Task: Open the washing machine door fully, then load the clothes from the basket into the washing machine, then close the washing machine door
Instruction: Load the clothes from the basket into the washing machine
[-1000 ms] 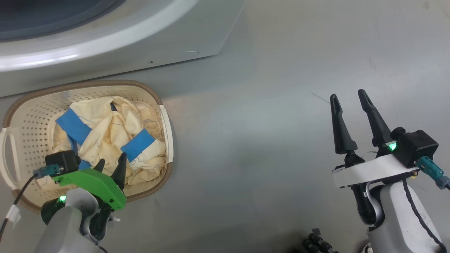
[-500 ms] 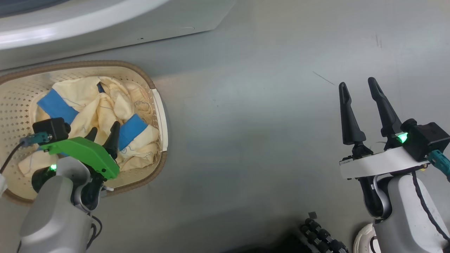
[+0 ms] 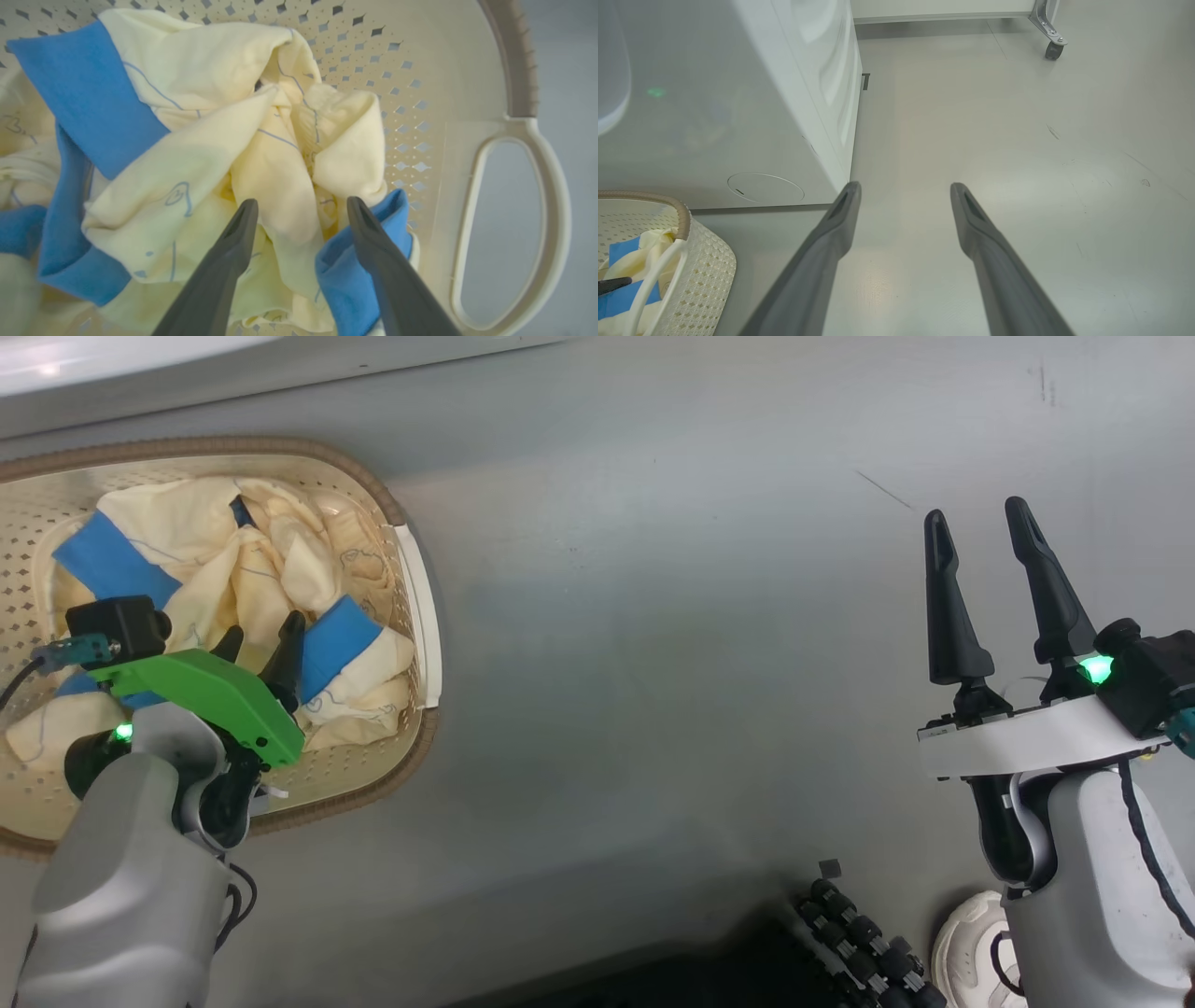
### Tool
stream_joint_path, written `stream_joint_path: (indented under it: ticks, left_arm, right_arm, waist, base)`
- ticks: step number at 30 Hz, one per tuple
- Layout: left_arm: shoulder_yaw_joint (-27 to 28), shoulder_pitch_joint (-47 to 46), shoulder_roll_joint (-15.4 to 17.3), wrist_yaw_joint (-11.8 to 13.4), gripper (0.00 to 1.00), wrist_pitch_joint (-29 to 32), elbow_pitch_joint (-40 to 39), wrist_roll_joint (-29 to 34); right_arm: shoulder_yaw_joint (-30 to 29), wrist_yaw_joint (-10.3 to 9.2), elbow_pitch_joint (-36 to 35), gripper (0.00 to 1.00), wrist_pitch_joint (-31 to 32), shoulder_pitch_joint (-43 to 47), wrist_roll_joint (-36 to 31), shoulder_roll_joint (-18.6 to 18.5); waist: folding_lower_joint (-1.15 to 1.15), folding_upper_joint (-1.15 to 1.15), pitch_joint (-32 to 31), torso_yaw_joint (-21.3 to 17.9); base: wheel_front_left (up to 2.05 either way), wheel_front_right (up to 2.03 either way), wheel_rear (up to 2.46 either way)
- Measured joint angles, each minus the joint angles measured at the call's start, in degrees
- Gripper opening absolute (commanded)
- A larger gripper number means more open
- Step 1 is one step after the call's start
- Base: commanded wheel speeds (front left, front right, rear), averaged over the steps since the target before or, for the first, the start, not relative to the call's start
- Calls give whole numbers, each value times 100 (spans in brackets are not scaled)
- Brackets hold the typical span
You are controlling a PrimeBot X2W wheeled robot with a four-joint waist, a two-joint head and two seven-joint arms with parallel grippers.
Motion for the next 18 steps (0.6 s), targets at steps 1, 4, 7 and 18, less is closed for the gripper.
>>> stream_joint_path:
  ticks: [1, 4, 7, 18]
  left_arm:
    - [-25, -42, 1, 0, 100, 0, 15, -16]
    - [-121, -183, -3, 0, 100, -2, 41, -133]
    - [-214, -319, 5, 0, 100, -2, 109, -165]
    - [-521, -692, 124, 0, 100, 13, 497, -100]
  right_arm:
    - [0, 0, -4, 100, 0, -9, 0, -1]
    - [1, 0, -11, 100, 0, -71, -1, -3]
    - [7, 0, -29, 100, 0, -123, -1, -3]
    - [-56, 0, -133, 100, 0, -178, 0, -1]
  waist:
    - [0, 0, 32, 5]
    - [0, 0, 124, 20]
    - [0, 0, 212, 28]
    - [0, 0, 531, 13]
  base:
    - [0, 0, 0]
    - [0, 0, 0]
    - [0, 0, 0]
    - [0, 0, 0]
